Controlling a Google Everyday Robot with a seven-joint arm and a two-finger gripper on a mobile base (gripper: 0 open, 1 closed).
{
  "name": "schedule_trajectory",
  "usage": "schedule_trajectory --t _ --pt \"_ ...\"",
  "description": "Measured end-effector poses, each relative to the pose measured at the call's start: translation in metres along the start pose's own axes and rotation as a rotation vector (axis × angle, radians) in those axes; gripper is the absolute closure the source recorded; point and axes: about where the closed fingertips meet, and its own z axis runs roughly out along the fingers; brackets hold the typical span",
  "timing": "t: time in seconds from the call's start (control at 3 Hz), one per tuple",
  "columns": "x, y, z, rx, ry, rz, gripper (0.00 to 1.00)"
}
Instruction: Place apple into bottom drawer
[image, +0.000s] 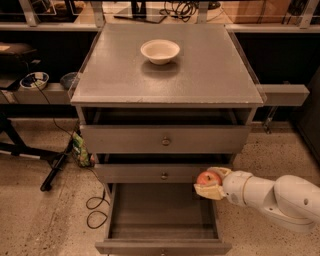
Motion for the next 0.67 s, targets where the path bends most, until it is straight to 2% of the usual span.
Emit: schedule_trajectory --t 0.33,0.67 --pt "0.0 0.0 0.0 0.0 0.0 0.0 1.0" --pt "0.012 0.002 0.008 0.005 -0.003 0.034 1.0"
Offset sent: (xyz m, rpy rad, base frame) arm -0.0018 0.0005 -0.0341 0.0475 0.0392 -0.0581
